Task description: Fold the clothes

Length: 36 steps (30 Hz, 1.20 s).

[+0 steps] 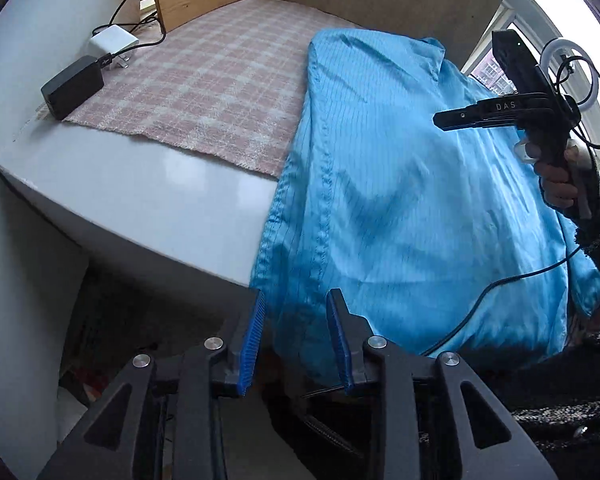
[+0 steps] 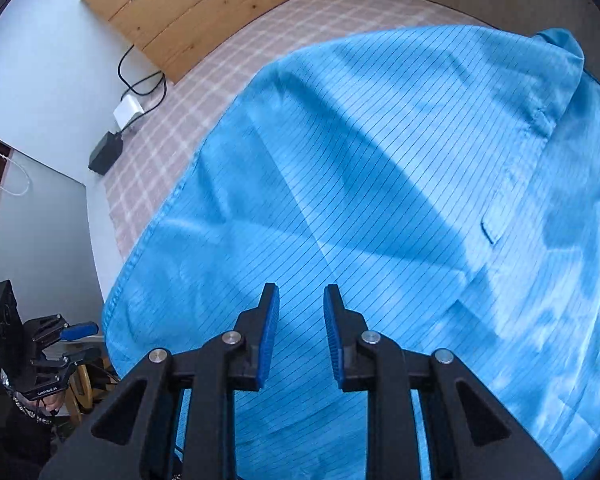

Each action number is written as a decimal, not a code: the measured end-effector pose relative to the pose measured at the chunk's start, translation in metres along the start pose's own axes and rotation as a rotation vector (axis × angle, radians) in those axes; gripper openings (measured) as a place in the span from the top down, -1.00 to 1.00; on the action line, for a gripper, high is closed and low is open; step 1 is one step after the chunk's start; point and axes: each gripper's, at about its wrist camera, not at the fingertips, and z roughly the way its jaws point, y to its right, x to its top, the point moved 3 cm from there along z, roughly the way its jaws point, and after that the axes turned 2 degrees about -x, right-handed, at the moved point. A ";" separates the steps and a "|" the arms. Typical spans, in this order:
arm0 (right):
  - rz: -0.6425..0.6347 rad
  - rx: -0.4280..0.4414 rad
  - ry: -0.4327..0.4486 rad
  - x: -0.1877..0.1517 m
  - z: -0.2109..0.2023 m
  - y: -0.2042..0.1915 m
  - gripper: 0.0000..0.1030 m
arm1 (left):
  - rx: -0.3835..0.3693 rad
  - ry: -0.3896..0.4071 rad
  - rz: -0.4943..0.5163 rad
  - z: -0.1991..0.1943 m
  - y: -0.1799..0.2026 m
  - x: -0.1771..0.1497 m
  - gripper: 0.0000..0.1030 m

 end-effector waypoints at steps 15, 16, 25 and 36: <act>-0.149 0.015 -0.094 -0.007 0.044 -0.184 0.17 | -0.124 0.078 0.042 0.004 -0.018 -0.011 0.10; -0.131 0.010 -0.109 -0.008 0.048 -0.186 0.17 | -0.142 0.080 0.049 0.007 -0.020 -0.010 0.08; 0.090 0.025 -0.151 -0.005 0.063 -0.176 0.16 | -0.329 0.084 0.031 0.027 -0.041 -0.001 0.09; 0.225 -0.135 -0.058 0.049 0.027 -0.142 0.12 | -0.396 0.136 0.123 -0.011 -0.048 -0.001 0.89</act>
